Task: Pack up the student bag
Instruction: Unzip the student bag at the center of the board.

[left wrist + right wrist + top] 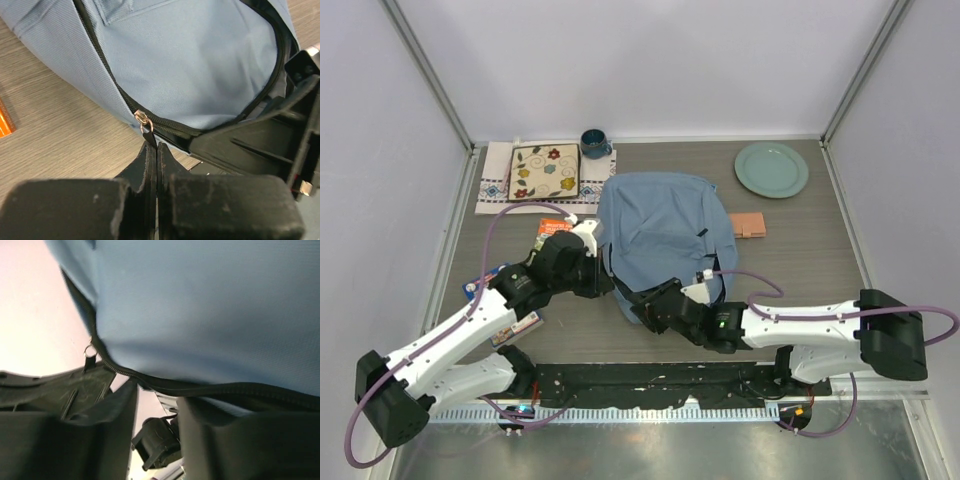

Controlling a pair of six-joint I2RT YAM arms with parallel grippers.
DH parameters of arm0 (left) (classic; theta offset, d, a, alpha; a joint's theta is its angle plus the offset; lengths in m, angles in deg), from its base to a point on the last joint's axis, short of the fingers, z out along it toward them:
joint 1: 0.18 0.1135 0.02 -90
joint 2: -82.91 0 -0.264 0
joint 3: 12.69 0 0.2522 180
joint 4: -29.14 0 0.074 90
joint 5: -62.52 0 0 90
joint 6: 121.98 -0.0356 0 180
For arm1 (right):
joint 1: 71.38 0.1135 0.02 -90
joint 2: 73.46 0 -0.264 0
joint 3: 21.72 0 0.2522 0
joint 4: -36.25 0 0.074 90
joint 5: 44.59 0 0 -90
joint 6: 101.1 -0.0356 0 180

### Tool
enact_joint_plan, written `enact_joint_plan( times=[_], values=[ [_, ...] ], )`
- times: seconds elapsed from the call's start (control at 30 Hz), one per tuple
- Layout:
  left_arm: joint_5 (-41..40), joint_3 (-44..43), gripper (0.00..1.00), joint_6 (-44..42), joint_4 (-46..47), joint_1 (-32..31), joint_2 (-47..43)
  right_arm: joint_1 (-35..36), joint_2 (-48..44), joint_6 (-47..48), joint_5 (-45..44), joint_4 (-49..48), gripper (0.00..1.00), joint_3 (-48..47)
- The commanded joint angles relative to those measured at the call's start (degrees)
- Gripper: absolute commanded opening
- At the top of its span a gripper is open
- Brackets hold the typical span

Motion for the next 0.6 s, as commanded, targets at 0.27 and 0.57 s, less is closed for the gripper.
enact_joint_plan(
  times=[0.27, 0.57],
  values=[
    [0.0, 0.4, 0.0, -2.1, -1.9, -1.4, -5.5, -0.7, -5.0, -16.5, -6.8, -1.3, 0.01, 7.0],
    [-16.6, -5.3, 0.0, -7.2, -8.6, -1.3, -2.3, -0.5, -10.0, -16.0, -2.8, 0.5, 0.01, 14.1]
  ],
)
